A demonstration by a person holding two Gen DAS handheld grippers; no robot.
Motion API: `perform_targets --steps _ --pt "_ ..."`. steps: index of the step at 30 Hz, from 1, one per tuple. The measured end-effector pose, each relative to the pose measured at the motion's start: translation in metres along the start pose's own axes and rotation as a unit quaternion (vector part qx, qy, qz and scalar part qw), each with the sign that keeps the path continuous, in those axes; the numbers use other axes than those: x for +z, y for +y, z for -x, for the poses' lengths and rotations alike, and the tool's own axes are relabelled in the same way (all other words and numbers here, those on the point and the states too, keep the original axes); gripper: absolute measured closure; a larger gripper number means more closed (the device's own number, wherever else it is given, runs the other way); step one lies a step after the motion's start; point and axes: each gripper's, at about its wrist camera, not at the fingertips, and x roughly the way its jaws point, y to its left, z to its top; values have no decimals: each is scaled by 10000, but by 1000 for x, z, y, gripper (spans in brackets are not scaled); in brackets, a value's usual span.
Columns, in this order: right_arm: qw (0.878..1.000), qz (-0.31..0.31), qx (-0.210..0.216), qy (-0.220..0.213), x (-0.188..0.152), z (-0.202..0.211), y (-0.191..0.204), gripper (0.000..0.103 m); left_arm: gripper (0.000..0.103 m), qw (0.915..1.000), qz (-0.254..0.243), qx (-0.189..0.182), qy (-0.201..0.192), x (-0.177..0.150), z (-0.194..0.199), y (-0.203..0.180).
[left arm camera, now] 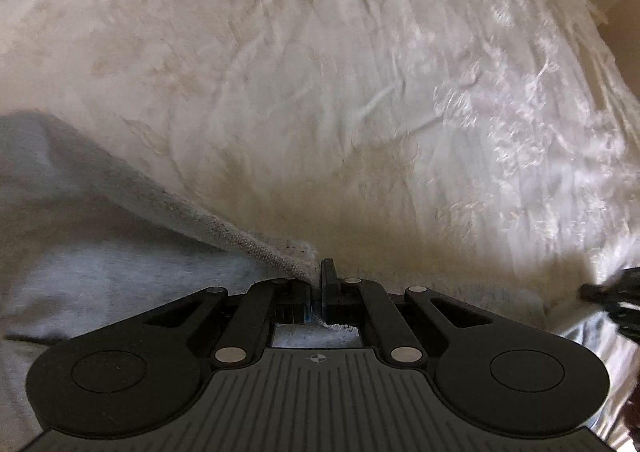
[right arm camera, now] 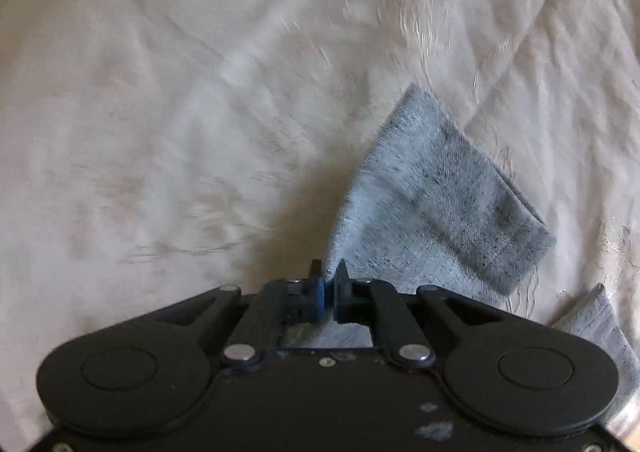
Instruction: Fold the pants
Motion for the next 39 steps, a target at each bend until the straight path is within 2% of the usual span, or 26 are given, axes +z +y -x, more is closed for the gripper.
perform_targets --steps 2,5,6,8,11,13,15,17,19,21,22,23,25,26,30,34,36,37,38,39 --pt "9971 220 518 -509 -11 43 -7 97 99 9991 -130 27 -399 -7 31 -1" --pt "9828 508 1325 -1181 -43 112 -28 97 99 9929 -483 61 -1085 -32 87 -2" --pt "9784 586 1463 -1339 -57 129 -36 97 99 9905 -601 43 -1234 -47 104 0" --pt "9760 650 1466 -1470 -83 147 -54 97 99 9894 -702 12 -1269 -74 117 4" --pt "9851 524 1101 -1209 -128 137 -84 97 99 9952 -687 46 -703 -121 101 18" --pt "9924 345 730 -926 -154 110 -105 97 99 9983 -576 101 -67 -150 68 31" --pt "9973 324 329 -572 -177 79 -118 97 99 9974 -538 254 410 -169 37 41" --pt "9994 247 108 -236 -192 57 -127 97 98 9963 -490 312 634 -179 21 51" --pt "9994 233 0 -240 -201 49 -132 94 98 9962 -562 244 625 -181 15 55" --pt "9988 315 33 -366 -205 51 -133 86 98 9957 -702 198 568 -178 17 55" --pt "9983 348 27 -460 -205 53 -133 73 98 9955 -751 165 552 -178 17 55" --pt "9976 363 47 -589 -206 59 -133 50 98 9953 -792 136 534 -180 18 56" --pt "9958 233 155 -876 -204 66 -139 31 98 9946 -887 91 531 -179 19 59" --pt "9952 129 208 -952 -201 69 -142 31 98 9943 -922 72 535 -178 18 60" --pt "9915 -435 528 -1109 -194 69 -161 30 98 9931 -1064 -2 485 -182 19 63" --pt "9880 -928 801 -940 -192 57 -170 34 98 9917 -1206 8 435 -193 16 60" --pt "9867 -1072 896 -827 -188 49 -177 51 98 9920 -1189 32 416 -194 17 60" --pt "9857 -1121 946 -828 -188 48 -178 76 98 9923 -1168 46 405 -194 17 59" --pt "9849 -1142 1019 -813 -186 47 -180 95 98 9926 -1146 68 396 -195 16 57" --pt "9847 -1121 1062 -804 -185 48 -179 95 98 9931 -1107 96 380 -195 17 56"
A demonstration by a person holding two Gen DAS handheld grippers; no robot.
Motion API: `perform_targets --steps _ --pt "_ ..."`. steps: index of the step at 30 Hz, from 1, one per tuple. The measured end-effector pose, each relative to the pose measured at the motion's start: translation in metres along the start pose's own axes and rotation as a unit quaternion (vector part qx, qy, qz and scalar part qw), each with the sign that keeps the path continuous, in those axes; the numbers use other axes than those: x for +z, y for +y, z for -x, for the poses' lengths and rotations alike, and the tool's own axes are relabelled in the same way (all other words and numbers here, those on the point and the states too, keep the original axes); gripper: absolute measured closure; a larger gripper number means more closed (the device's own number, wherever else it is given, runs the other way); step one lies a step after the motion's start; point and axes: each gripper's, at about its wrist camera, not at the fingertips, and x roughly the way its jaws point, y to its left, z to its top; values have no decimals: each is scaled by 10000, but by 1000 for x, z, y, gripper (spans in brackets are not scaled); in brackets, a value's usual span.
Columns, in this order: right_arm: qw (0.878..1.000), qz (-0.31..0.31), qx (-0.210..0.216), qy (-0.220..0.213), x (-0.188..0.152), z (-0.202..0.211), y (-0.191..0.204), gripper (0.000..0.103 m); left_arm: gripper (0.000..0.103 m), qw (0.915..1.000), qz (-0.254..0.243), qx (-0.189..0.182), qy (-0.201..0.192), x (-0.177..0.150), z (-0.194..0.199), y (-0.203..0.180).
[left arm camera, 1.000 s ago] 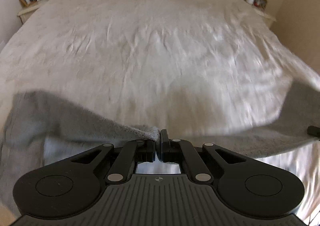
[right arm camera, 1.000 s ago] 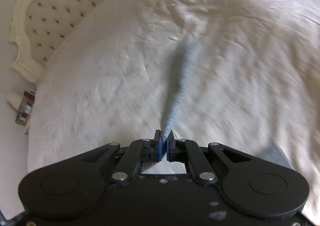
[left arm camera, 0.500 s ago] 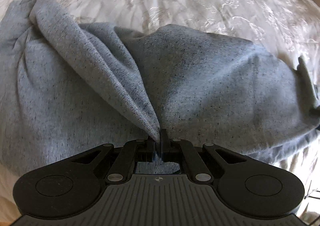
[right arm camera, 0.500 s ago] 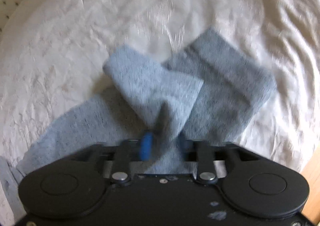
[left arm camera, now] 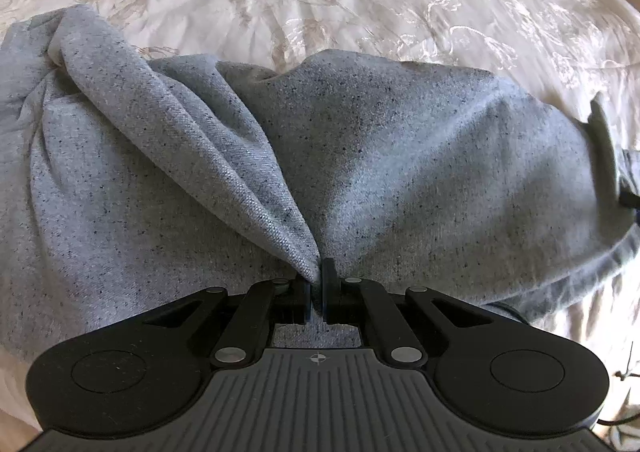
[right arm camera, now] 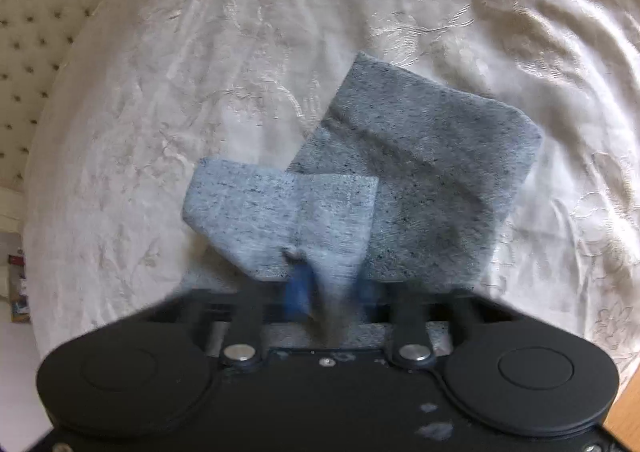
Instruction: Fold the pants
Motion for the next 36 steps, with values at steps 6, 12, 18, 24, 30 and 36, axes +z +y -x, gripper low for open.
perform_targets --steps 6,12,18,24,30,36 --pt "9837 1499 -71 -986 -4 73 42 96 98 9969 -51 174 -764 -13 50 -15" --pt "9790 1700 -1008 -507 -15 43 7 96 98 9990 -142 324 -276 -32 28 -32" --pt "9788 1776 -916 -460 -12 42 4 96 98 9982 -131 491 -322 -37 30 -40" --pt "9569 2346 -552 -1621 0 98 17 96 98 9944 -73 245 -1024 -34 60 -52" --pt "9744 1848 -1262 -197 15 32 -25 96 98 9982 32 576 -134 -37 9 -60" --pt "9776 1795 -1076 -225 17 40 -34 95 93 9980 37 634 -55 -34 5 -62"
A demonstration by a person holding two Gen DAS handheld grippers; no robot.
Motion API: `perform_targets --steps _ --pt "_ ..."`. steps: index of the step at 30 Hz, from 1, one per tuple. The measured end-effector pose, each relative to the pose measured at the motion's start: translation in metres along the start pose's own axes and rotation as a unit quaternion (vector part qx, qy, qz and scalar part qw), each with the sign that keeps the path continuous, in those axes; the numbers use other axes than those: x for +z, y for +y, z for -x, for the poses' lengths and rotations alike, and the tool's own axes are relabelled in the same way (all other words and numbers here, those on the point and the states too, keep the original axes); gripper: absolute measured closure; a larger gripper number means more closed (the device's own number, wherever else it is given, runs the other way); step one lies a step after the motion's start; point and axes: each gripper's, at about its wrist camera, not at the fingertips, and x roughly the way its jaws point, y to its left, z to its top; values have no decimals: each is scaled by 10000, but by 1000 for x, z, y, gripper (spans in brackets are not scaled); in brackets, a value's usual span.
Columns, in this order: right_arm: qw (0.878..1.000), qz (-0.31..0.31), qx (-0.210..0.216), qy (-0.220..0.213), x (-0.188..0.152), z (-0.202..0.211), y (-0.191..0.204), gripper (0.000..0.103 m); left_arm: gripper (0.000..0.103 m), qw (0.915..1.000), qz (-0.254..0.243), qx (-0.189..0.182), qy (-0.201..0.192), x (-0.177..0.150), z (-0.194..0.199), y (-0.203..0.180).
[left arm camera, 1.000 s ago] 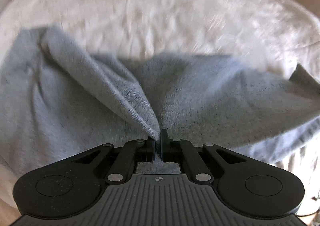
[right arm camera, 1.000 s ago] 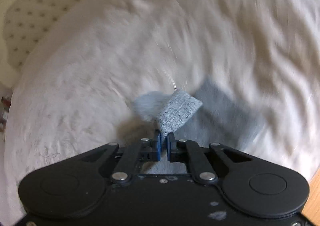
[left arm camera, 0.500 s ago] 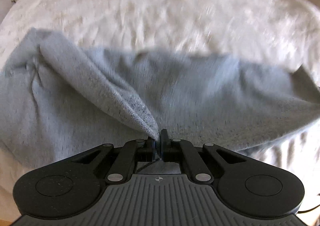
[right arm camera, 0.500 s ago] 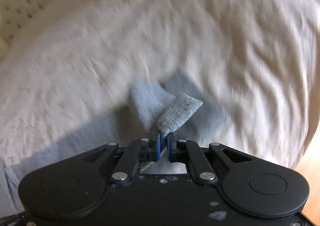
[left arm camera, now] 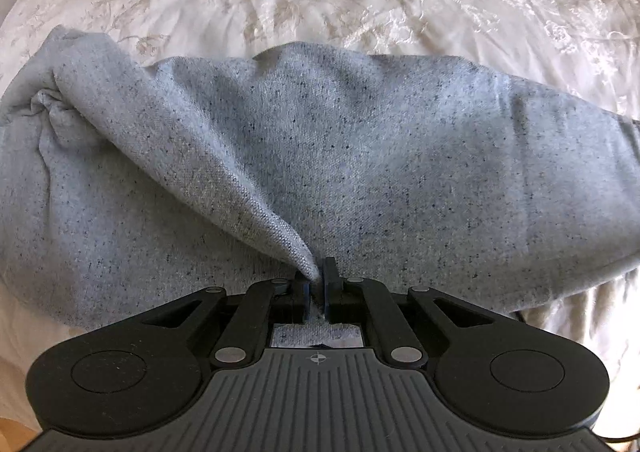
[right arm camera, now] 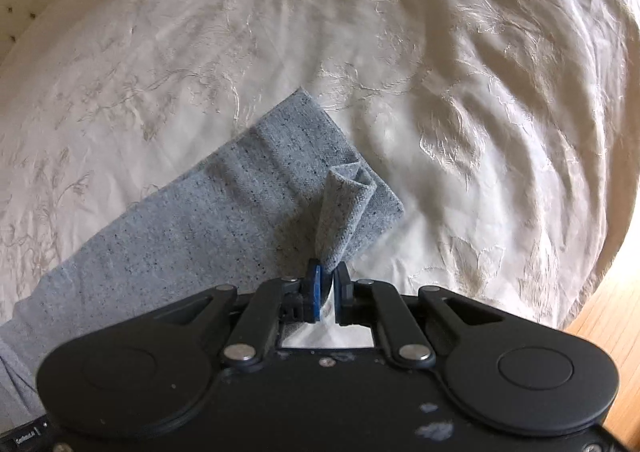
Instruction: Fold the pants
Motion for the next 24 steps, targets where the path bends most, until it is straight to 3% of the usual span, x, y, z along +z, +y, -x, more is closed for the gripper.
perform_targets --steps 4,6,8,10,17,20,24 --pt "9997 -154 -100 183 4 -11 -3 90 88 9999 69 -78 27 -2 3 8" --pt "9995 -133 -183 220 4 -16 -1 80 86 9998 72 -150 70 -6 8 12" --pt "9994 -112 -268 206 5 -17 0 61 85 9997 69 -232 20 -10 17 17" --pt "9994 -103 -292 136 5 -10 -2 51 85 9995 46 -269 -130 -14 31 23" --pt "9983 69 -429 -385 7 27 0 41 86 9991 -69 78 -402 -31 62 41" --pt "9972 289 -260 -644 3 46 13 38 86 9989 76 236 -408 -35 66 57" --pt "9918 833 279 -927 -9 68 48 37 86 9977 309 486 -355 -37 65 86"
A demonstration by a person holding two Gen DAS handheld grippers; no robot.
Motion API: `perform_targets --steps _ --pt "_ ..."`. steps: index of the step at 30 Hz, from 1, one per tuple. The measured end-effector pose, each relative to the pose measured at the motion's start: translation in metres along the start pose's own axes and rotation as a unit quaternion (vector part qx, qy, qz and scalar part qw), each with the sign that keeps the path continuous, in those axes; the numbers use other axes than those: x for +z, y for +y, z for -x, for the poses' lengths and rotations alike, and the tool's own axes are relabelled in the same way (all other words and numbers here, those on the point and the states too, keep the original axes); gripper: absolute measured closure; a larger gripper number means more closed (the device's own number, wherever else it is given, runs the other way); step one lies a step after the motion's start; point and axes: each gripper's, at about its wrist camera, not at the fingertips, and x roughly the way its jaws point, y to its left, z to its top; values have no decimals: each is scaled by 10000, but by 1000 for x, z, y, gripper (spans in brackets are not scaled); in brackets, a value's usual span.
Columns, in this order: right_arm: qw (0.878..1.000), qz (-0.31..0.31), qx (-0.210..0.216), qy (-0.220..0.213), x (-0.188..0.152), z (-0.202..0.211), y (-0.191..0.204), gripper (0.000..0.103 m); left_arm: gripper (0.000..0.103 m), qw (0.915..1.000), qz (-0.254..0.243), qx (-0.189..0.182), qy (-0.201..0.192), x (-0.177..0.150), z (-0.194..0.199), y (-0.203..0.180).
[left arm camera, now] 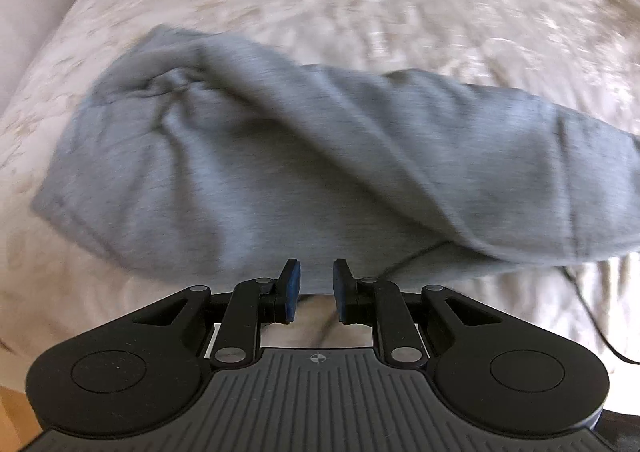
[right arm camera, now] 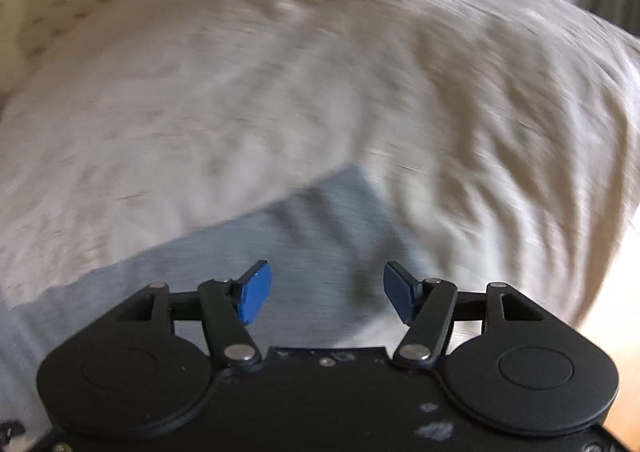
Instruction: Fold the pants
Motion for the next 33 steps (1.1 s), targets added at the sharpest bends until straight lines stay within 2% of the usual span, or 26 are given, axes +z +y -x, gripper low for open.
perform_targets --steps 3,4,7,9,11,12,16,19,27,33 --pt "9974 436 575 -88 -5 10 40 31 86 9998 151 90 -24 4 -2 25" --pt "9952 577 786 -119 -7 13 55 25 86 9998 184 109 -42 6 -1 34" --pt "9843 1058 1384 -288 -15 24 106 23 85 9995 223 154 -135 15 -3 60" --pt "9726 1481 1746 -412 -23 29 146 20 85 9995 207 163 -190 24 -6 77" --pt "9586 1890 2084 -446 -30 34 182 7 85 9995 179 154 -212 34 -11 94" --pt "9508 2101 2233 -441 -33 35 205 6 85 9995 167 142 -218 40 -14 104" --pt "9339 2458 2583 -274 -40 29 279 6 85 9994 236 90 -251 63 -30 143" --pt "9241 2522 2869 56 -40 8 333 6 85 9993 329 -26 -200 81 -49 172" --pt "9131 2385 3204 816 -35 -64 452 6 85 9991 382 -193 -20 113 -98 228" --pt "9077 2356 3205 1336 -32 -107 508 6 85 9967 699 -342 228 126 -128 267"
